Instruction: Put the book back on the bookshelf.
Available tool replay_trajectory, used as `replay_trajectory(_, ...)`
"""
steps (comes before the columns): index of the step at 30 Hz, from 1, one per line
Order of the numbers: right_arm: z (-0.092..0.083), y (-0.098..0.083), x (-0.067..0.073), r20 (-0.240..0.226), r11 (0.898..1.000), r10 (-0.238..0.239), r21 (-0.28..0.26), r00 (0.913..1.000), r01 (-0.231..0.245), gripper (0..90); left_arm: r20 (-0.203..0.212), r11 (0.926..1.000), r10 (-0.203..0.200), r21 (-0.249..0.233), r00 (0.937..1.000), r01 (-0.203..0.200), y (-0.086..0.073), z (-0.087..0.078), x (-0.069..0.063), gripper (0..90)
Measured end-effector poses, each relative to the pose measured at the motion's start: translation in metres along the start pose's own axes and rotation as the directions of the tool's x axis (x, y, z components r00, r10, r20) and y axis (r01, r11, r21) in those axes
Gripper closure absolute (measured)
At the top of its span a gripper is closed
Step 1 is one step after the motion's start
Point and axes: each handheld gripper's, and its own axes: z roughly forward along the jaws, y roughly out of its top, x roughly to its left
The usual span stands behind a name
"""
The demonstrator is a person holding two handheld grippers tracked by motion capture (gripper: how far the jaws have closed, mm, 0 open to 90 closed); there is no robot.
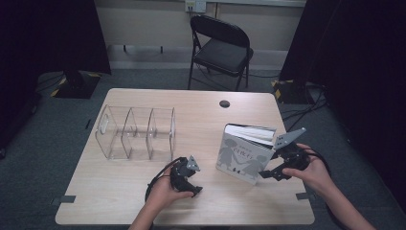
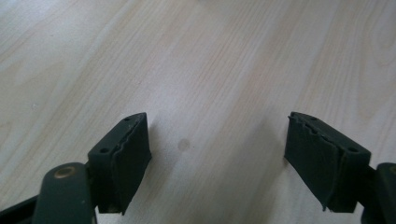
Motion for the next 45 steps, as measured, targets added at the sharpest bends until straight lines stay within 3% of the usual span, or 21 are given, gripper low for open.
replay_trajectory(1,0.0,0.0,0.0,0.0,1.0,0.002,0.001,1.0,-0.002,24.9,0.002,0.9999,0.008,-0.007,1.0,-0.008,0.003,-0.002,0.0,14.6)
replay_trajectory(3,-0.001,0.0,0.0,0.0,1.0,0.005,-0.001,1.0,-0.005,24.7,0.019,0.9996,0.024,-0.012,0.9995,-0.024,0.009,-0.005,0.001,18.4)
replay_trajectory(7,0.001,-0.002,-0.001,-0.009,1.0,-0.006,0.006,0.9999,0.006,23.3,0.019,0.9982,0.043,0.041,0.9989,-0.044,0.026,-0.01,0.003,17.0)
replay_trajectory(10,0.002,-0.003,-0.001,-0.009,1.0,-0.006,0.005,0.9999,0.006,23.0,0.025,0.9969,0.062,0.047,0.9978,-0.063,0.038,-0.014,0.007,18.6)
replay_trajectory(18,0.0,-0.004,-0.002,0.001,1.0,-0.016,0.011,0.9999,0.016,23.0,-0.006,0.995,0.079,0.062,0.9969,-0.078,0.068,-0.031,0.013,19.0)
replay_trajectory(20,0.0,-0.005,-0.002,-0.001,1.0,-0.01,0.017,0.9999,0.01,22.8,-0.019,0.9925,0.099,0.073,0.9949,-0.098,0.074,-0.035,0.014,19.2)
replay_trajectory(29,0.001,-0.007,-0.002,0.002,0.999,-0.022,0.023,0.9998,0.022,22.8,-0.007,0.9869,0.115,0.114,0.9933,-0.114,0.099,-0.044,0.016,19.4)
replay_trajectory(45,0.003,-0.009,-0.002,-0.021,0.999,-0.03,0.012,0.9993,0.03,22.6,0.004,0.9895,0.13,0.063,0.9915,-0.13,0.137,-0.053,0.017,17.8)
